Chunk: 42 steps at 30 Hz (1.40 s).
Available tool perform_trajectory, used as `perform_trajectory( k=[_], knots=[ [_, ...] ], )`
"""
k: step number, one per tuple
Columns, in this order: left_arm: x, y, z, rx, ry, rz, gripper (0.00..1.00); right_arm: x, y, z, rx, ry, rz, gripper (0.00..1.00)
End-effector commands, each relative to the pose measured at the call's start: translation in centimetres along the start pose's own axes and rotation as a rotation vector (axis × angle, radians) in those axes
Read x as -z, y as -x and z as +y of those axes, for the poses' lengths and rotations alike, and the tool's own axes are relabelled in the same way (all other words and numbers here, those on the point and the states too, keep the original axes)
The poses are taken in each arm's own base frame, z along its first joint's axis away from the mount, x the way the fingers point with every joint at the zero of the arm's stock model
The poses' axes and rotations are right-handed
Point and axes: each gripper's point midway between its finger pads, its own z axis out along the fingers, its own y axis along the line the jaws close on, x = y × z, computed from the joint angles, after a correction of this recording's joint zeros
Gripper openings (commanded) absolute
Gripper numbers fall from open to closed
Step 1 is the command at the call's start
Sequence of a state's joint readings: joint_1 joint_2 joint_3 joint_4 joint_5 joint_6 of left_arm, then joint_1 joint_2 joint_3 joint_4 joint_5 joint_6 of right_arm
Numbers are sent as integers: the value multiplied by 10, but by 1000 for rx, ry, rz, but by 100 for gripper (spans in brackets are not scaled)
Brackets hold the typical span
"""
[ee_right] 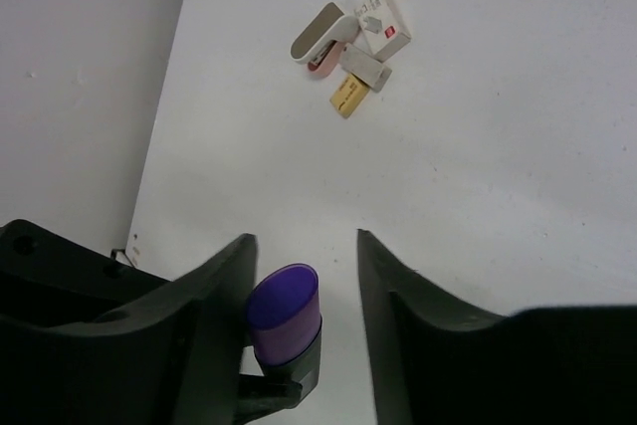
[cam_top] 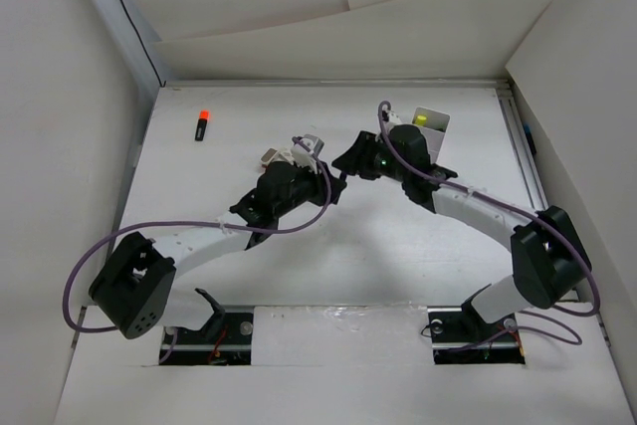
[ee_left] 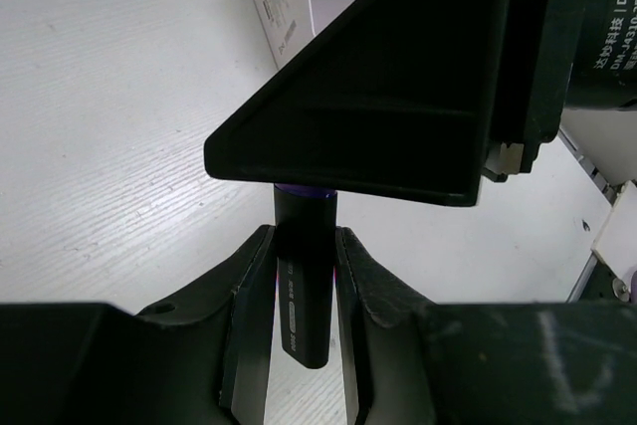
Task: Sort the stationery into containers
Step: Pick up the pen from the center of the board, then place the pen in the storage box.
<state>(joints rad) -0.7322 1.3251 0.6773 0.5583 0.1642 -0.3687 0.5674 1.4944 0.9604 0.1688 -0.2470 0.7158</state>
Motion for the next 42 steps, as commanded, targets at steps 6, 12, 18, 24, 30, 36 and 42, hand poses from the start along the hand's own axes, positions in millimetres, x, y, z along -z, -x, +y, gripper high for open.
perform_trajectory(
  k=[6, 12, 18, 24, 30, 36, 42],
  knots=[
    [3, 28, -15, -22, -59, -109, 0, -2, 20, 26, 3, 58, -77, 27],
    [-2, 27, -14, -11, -58, -104, 23, -3, 26, 27, -4, 37, -109, 16],
    [2, 42, -23, -27, -85, -142, 54, -1, 41, 12, -17, 4, -144, 15],
    [14, 51, -22, -36, -67, -181, 61, 12, 78, -8, -26, -39, -231, 14],
    [39, 68, -15, -31, -4, -279, 62, 38, 135, -64, -11, -235, -400, 13],
    [44, 57, 3, -30, 78, -261, 64, 91, 205, -119, 5, -523, -669, 13],
    [40, 54, 11, -13, 112, -234, 64, 113, 233, -165, 63, -812, -782, 13]
  ],
)
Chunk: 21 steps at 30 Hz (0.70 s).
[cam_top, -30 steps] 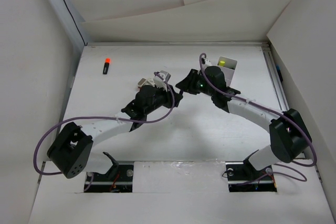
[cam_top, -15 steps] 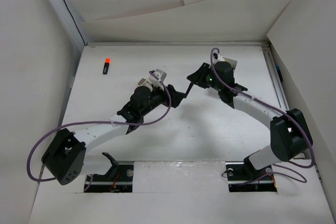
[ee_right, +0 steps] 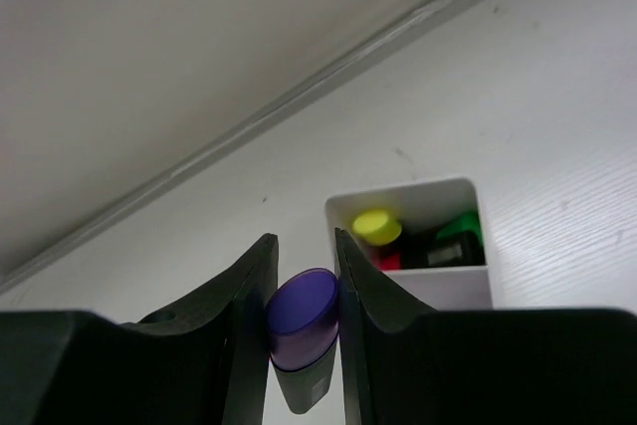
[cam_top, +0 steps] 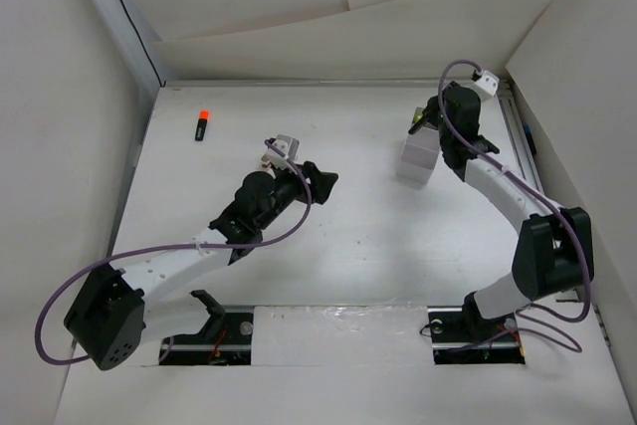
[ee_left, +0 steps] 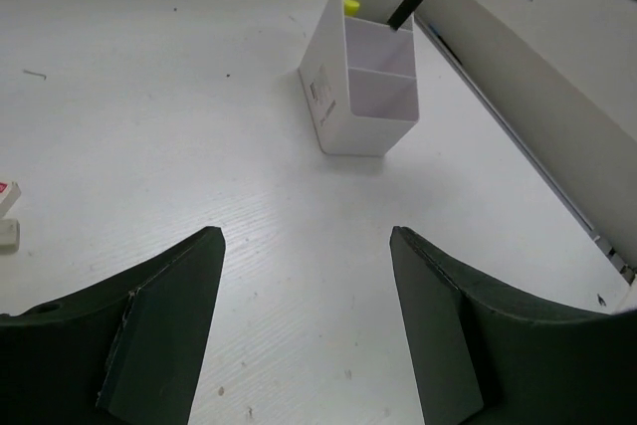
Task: Sort the stationery into containers
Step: Place the pen in the storage box.
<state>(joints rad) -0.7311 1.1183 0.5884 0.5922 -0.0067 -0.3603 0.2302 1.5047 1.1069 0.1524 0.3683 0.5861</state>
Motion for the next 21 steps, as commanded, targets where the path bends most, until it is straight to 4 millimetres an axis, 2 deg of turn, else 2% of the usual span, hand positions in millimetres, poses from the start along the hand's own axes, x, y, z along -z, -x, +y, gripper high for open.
perform_trajectory(
  k=[1, 3, 7, 8, 10, 17, 19, 21],
  knots=[
    [-1, 6, 4, 10, 23, -16, 64, -13, 32, -17, 84, -155, -137, 13],
    [1, 10, 4, 11, 28, -28, 64, -19, 38, -19, 99, -193, -162, 13],
    [2, 14, 6, 12, 41, -44, 64, -33, 31, -26, 152, -255, -166, 13],
    [1, 8, 9, 10, 51, -22, 64, -34, 26, -27, 171, -269, -162, 13],
    [0, 13, 10, 20, 55, -35, 64, -34, 29, -27, 181, -294, -181, 13],
    [-2, 9, 16, 29, 73, -21, 64, -38, 0, -28, 224, -344, -162, 13],
    [-2, 12, 15, 30, 69, -31, 64, -40, -4, -32, 232, -358, -159, 16],
    [-2, 9, 16, 29, 73, -21, 64, -41, -7, -27, 235, -351, -155, 18]
  ],
)
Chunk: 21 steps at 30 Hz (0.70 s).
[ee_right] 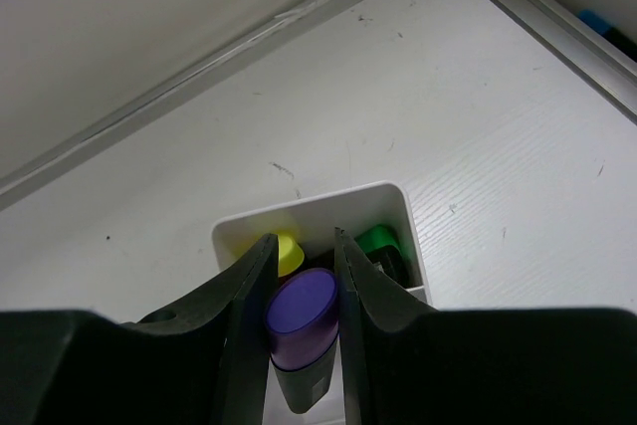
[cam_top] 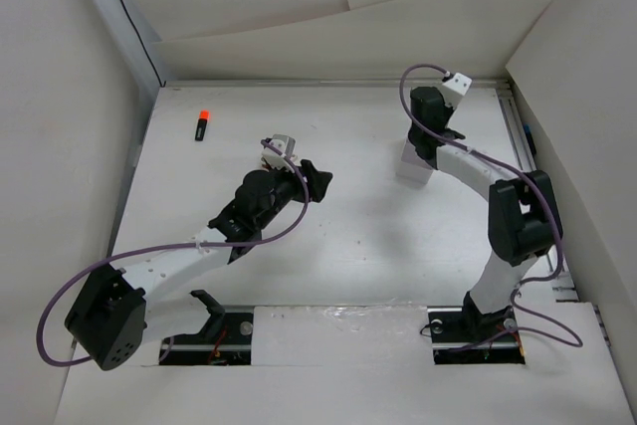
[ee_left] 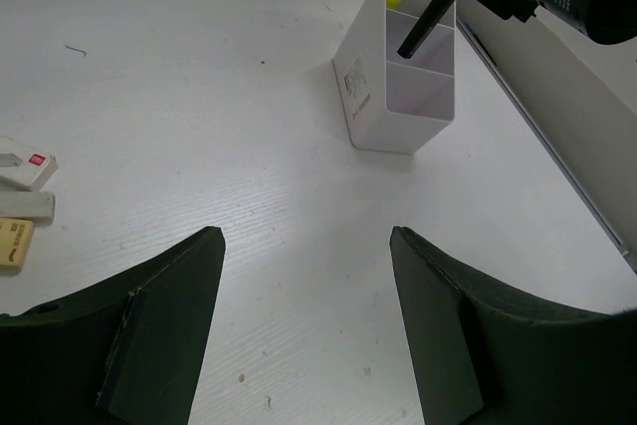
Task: Sort the stationery into containers
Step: Place the pen in the storage box.
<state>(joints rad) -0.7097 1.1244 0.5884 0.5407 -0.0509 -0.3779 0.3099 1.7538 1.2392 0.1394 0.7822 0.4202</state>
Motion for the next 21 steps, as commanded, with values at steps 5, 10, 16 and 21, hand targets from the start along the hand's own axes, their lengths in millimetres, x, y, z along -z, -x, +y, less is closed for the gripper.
perform_trajectory(
  k=[5, 10, 16, 21],
  knots=[
    [-2, 19, -5, 17, -7, -59, 64, -1, 13, 10, -14, -25, -52, 36],
    [-2, 17, -1, 15, 11, -52, 64, 15, 23, 21, -39, 12, -65, 57],
    [-2, 20, 12, 6, 71, -69, 64, 54, 53, 30, -125, 130, -78, 66],
    [-4, 17, 30, 1, 160, -75, 62, 109, 58, 32, -189, 312, -36, 52]
  ],
)
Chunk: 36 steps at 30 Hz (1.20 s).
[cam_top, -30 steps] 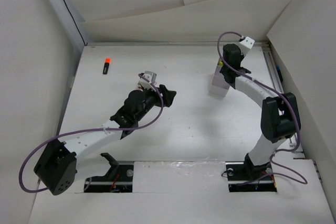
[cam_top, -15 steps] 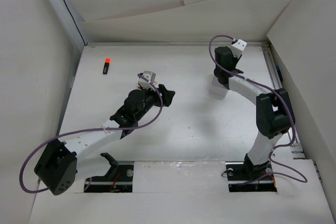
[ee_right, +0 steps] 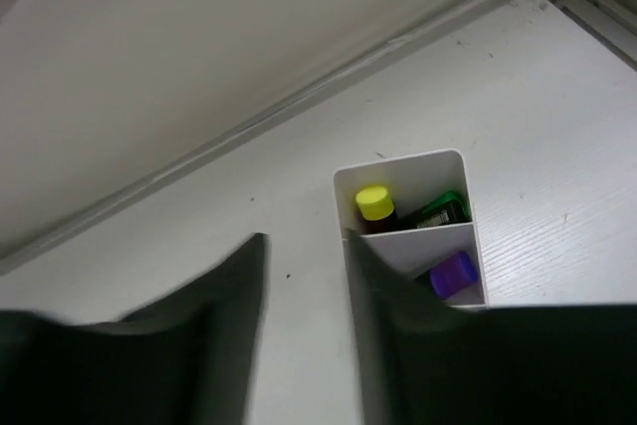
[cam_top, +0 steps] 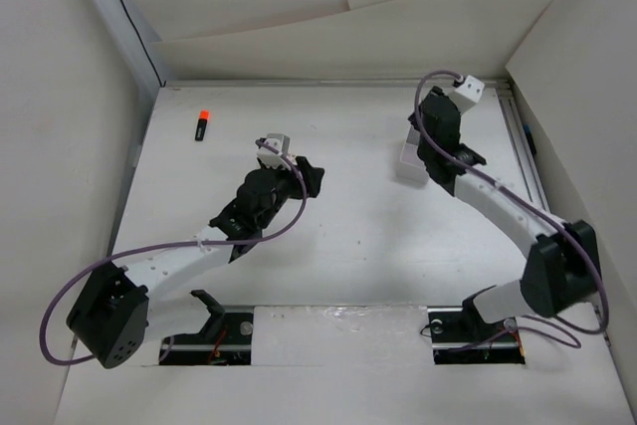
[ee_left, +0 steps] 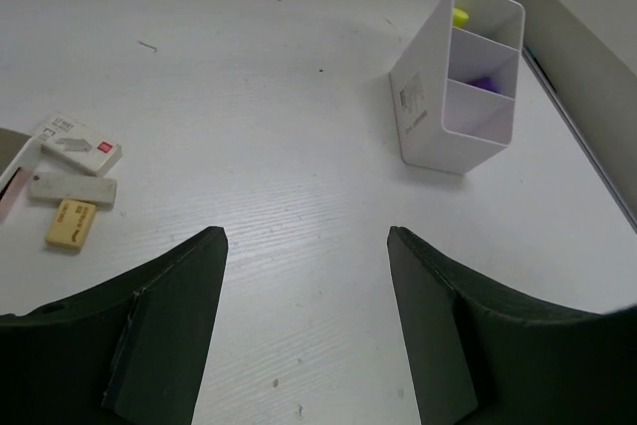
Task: Sort the stationery into containers
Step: Place the pen in the storage box, then pick up the pen from the corner of the board.
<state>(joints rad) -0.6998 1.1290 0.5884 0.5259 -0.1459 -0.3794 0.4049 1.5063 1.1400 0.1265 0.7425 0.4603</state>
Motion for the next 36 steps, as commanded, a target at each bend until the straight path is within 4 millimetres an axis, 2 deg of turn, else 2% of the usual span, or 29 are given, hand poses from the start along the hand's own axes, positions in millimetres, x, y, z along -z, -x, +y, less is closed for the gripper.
perform_trajectory(
  k=[1, 2, 3, 4, 5, 6, 7, 8, 9, 10, 12, 13, 15, 16, 17, 18, 19, 21, 22, 23, 25, 26, 27, 28, 31, 33, 35, 36],
  knots=[
    [-7, 15, 10, 3, 73, -54, 62, 42, 9, 23, -91, 179, 30, 44],
    [-10, 18, 14, 2, 103, -65, 60, 56, 2, 35, -101, 250, 64, 29],
    [-11, 14, 18, 6, 129, -40, 59, 64, -11, 33, -86, 281, 97, 17],
    [-13, 14, 20, 14, 149, -34, 56, 77, -9, 35, -99, 315, 113, 4],
    [-17, 14, 27, 33, 186, -30, 51, 85, -14, 36, -107, 333, 131, 0],
    [-20, 24, 24, 47, 198, -44, 41, 98, -21, 45, -102, 388, 159, 0],
    [-21, 21, 28, 52, 230, -26, 35, 108, -24, 46, -101, 418, 169, 0],
    [-22, 24, 31, 61, 255, -26, 30, 114, -27, 46, -94, 429, 180, 0],
    [-27, 36, 33, 78, 298, -54, 26, 125, -28, 55, -94, 468, 190, 0],
    [-29, 39, 36, 81, 329, -55, 24, 127, -35, 54, -84, 471, 203, 0],
    [-31, 41, 58, 65, 439, -39, 24, 134, -35, 54, -103, 481, 212, 3],
    [-36, 57, 57, 94, 455, -65, 24, 134, -40, 52, -97, 476, 219, 6],
    [-42, 54, 76, 110, 514, -28, 24, 140, -48, 53, -114, 495, 239, 18],
    [-47, 67, 91, 147, 529, -36, 25, 144, -50, 56, -112, 512, 249, 24],
    [-49, 69, 100, 182, 538, -33, 27, 142, -56, 55, -106, 508, 255, 30],
    [-50, 68, 112, 204, 549, -24, 31, 142, -61, 57, -98, 515, 270, 40],
    [-52, 66, 135, 232, 577, -11, 34, 142, -61, 57, -98, 515, 270, 44],
    [-57, 75, 152, 260, 598, -31, 40, 139, -64, 55, -92, 499, 269, 52],
    [-62, 68, 168, 264, 634, -3, 45, 139, -62, 57, -107, 502, 265, 53],
    [-64, 84, 184, 277, 666, -29, 48, 139, -66, 58, -101, 507, 277, 53],
    [-63, 80, 208, 264, 744, 15, 52, 140, -71, 62, -97, 525, 293, 54],
    [-65, 71, 231, 237, 799, 55, 55, 140, -76, 62, -90, 528, 305, 54],
    [-70, 86, 238, 222, 824, 36, 56, 140, -76, 62, -90, 528, 305, 54],
    [-65, 78, 250, 204, 873, 85, 58, 143, -77, 64, -88, 536, 309, 54],
    [-69, 80, 290, 154, 955, 148, 59, 143, -73, 64, -94, 533, 298, 54],
    [-64, 66, 317, 152, 983, 226, 59, 145, -70, 65, -100, 545, 297, 54],
    [-62, 64, 332, 112, 972, 262, 59, 146, -67, 65, -105, 549, 291, 54],
    [-61, 55, 341, 104, 967, 299, 59, 146, -67, 65, -105, 549, 291, 54]
  ],
)
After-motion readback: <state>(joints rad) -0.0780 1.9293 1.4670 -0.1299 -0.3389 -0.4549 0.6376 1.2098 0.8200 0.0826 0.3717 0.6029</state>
